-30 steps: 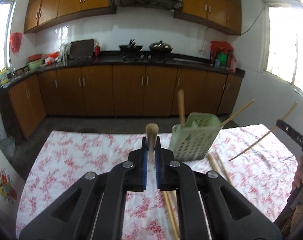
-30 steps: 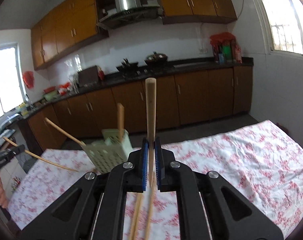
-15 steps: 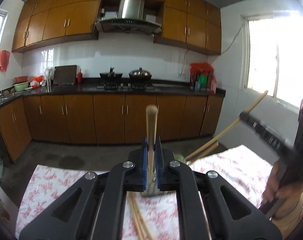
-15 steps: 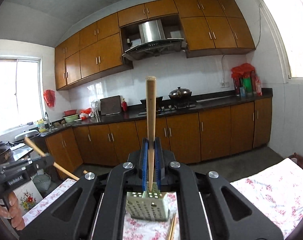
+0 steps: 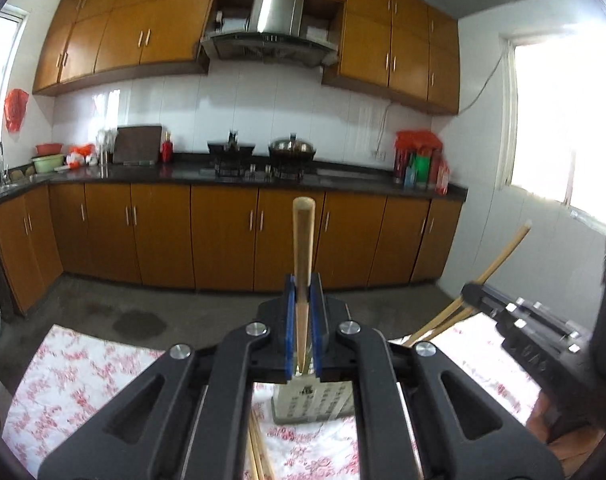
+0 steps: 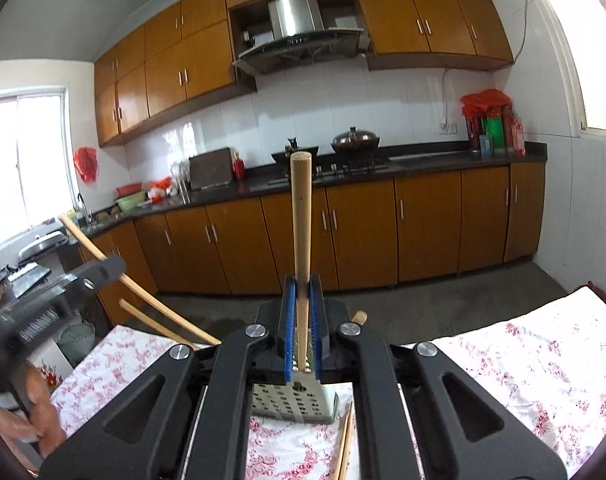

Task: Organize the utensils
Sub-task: 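Open the right tool over the holder while the left tool releases its chopstick too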

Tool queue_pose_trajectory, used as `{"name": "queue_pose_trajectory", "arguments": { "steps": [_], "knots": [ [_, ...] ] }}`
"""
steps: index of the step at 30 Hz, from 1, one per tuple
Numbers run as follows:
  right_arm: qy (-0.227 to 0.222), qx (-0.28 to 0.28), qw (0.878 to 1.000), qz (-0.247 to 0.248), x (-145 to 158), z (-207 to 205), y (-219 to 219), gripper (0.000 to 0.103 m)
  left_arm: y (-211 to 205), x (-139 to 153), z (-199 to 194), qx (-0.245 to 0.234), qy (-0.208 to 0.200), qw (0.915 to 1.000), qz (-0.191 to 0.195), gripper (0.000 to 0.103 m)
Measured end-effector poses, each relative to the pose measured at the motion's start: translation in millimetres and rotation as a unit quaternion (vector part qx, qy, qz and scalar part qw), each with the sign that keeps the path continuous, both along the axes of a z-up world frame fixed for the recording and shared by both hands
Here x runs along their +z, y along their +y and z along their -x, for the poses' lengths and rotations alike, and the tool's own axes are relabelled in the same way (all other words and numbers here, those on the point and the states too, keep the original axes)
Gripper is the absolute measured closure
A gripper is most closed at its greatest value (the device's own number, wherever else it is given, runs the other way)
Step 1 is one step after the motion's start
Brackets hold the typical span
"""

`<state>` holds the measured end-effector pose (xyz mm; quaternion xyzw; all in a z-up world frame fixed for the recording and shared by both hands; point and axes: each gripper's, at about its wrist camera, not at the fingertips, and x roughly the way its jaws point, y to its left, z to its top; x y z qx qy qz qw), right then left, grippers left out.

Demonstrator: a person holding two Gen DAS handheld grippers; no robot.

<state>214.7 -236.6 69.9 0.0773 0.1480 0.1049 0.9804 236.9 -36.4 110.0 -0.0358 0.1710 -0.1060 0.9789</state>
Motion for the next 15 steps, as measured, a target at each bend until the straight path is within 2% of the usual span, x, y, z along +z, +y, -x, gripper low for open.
{"name": "queue_pose_trajectory", "arguments": {
  "steps": [3, 5, 6, 8, 12, 15],
  "knots": [
    [0.003, -0.001, 1.000, 0.008, 2, 0, 4, 0.095, 3, -15, -9, 0.002, 0.024, 0.9997, 0.008, 0.089],
    [0.001, -0.001, 1.000, 0.010, 5, 3, 4, 0.089, 8, -17, -10, 0.002, 0.026, 0.9995, 0.018, 0.078],
    [0.000, -0.001, 1.000, 0.010, 6, 4, 4, 0.081, 9, -15, -9, 0.002, 0.023, 0.9995, 0.021, 0.077],
    [-0.008, -0.003, 1.000, 0.009, 12, 10, 0, 0.073, 11, -12, -4, 0.003, 0.017, 0.9996, 0.023, 0.075],
    [-0.032, -0.007, 0.999, 0.003, 24, 31, -10, 0.073, 26, -1, 17, 0.002, 0.002, 0.9992, 0.039, 0.072],
    [-0.039, -0.023, 0.999, 0.002, 23, 52, -25, 0.073, 42, -2, 41, 0.003, 0.000, 0.9990, 0.045, 0.070]
  ]
}}
